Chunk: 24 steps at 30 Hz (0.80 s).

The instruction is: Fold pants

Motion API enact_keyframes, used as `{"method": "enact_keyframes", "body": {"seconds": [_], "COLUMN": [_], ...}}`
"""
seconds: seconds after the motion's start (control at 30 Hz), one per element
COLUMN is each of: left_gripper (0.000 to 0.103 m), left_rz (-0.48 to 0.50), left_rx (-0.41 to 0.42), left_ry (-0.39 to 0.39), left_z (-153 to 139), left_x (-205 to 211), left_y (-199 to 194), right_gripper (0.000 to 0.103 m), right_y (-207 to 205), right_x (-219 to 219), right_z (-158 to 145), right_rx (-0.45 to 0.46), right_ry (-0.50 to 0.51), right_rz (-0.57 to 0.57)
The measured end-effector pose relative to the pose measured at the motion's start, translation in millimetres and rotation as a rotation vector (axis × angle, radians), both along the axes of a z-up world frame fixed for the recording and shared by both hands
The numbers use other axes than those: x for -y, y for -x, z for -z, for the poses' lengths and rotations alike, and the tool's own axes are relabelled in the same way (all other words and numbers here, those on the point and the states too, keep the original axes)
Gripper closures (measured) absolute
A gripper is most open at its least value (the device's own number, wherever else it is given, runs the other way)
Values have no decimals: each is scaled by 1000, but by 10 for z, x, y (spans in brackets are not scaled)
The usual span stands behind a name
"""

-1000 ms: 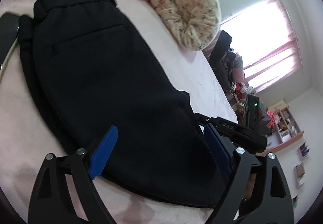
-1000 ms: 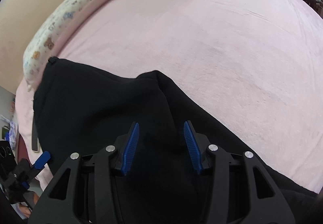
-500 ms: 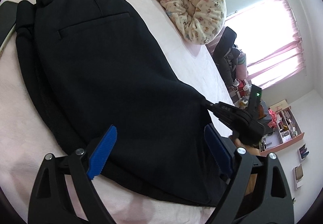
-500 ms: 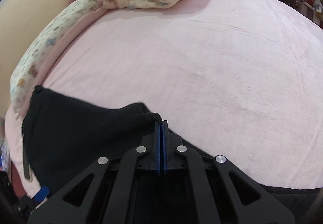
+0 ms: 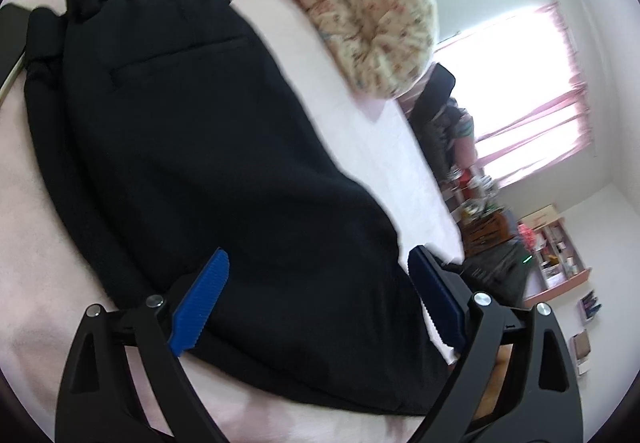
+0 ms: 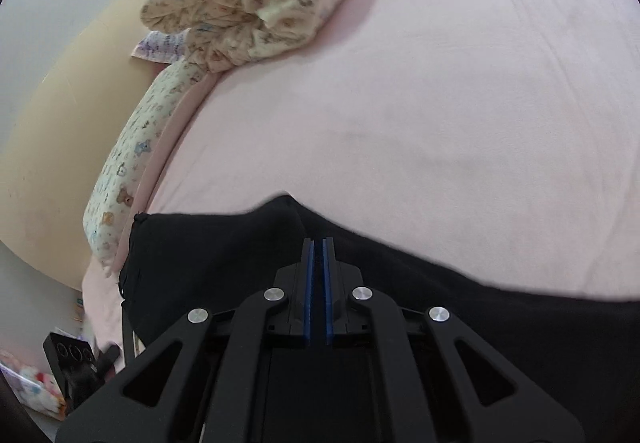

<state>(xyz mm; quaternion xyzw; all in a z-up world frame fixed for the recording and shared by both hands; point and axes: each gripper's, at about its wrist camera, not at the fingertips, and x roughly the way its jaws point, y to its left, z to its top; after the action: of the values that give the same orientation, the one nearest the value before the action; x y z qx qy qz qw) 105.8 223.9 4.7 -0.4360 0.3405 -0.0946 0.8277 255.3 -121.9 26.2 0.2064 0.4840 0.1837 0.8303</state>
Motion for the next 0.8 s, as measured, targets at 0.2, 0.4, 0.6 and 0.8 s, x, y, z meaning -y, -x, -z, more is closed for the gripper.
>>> {"method": "enact_keyframes", "body": {"seconds": [0.2,0.4,0.6,0.8], "left_gripper": [6,6,6,6], "left_rz": [-46,-61,-137,-188], "left_rx": [9,71,134,82], "left_ry": [-69,-10,-36,196], "left_z": [-24,-78,-178,-79], "left_x": [-10,-141,-379,-935], "left_y": [-33,-71,-191,39], "right_gripper": [103,96,95,95], "right_y": [38,408,694,1156], "right_x": [457,620,840,785], "right_z": [578,284,458,325], "right_rx": [-139,-2,-112,-94], "right_ry": [-41,-63,-61,-146], "right_rz": [179,213,243,142]}}
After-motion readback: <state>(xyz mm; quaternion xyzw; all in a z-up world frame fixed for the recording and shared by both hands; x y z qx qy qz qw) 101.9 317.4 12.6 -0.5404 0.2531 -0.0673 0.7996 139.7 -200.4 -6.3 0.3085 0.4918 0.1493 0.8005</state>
